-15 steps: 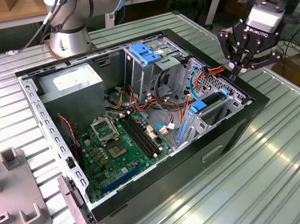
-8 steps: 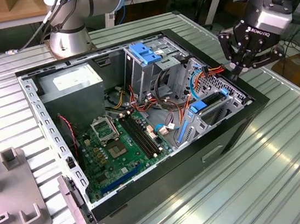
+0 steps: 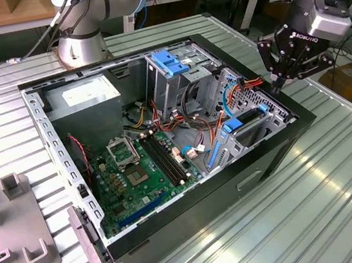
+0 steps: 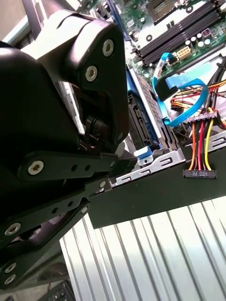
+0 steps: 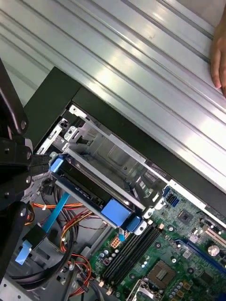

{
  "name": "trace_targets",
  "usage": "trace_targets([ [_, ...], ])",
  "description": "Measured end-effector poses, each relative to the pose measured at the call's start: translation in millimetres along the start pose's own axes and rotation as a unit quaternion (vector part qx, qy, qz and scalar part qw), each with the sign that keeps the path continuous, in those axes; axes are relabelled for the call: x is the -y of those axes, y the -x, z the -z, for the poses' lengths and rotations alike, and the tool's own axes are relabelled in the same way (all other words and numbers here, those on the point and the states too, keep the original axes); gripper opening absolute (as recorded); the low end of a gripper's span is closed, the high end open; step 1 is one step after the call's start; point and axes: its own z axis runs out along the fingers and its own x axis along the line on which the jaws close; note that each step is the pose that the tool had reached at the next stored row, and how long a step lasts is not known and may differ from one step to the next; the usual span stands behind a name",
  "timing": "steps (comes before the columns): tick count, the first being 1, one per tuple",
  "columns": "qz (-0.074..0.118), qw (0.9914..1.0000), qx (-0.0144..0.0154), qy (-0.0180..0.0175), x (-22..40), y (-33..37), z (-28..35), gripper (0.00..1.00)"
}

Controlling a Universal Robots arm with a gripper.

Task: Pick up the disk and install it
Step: 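Insert the first disk wire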

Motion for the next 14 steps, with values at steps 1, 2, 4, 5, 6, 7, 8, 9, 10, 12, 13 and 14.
trace_targets([
  [1, 0.006, 0.99998, 0.0000, 0.0000, 0.2, -0.1, 0.0, 0.10],
  [2, 0.012, 0.99993, 0.0000, 0.0000, 0.4, -0.3, 0.0, 0.10],
  [4, 0.017, 0.99985, 0.0000, 0.0000, 1.1, -0.8, 0.0, 0.10],
  [5, 0.018, 0.99984, 0.0000, 0.0000, 1.4, -1.0, 0.0, 0.10],
  [6, 0.019, 0.99982, 0.0001, 0.0000, 1.7, -1.3, 0.0, 0.10],
  [7, 0.021, 0.99978, 0.0001, 0.0000, 2.3, -1.6, 0.0, 0.10],
  [8, 0.022, 0.99976, 0.0001, 0.0000, 2.4, -1.6, 0.0, 0.10],
  [9, 0.022, 0.99976, 0.0000, 0.0000, 2.4, -1.7, 0.0, 0.10],
  [10, 0.022, 0.99976, 0.0001, 0.0000, 2.5, -1.7, 0.0, 0.10],
  [12, 0.022, 0.99975, 0.0001, 0.0000, 2.5, -1.7, 0.0, 0.10],
  [13, 0.022, 0.99976, 0.0001, 0.0000, 2.5, -1.7, 0.0, 0.10],
  [14, 0.022, 0.99975, 0.0001, 0.0000, 2.5, -1.7, 0.0, 0.10],
])
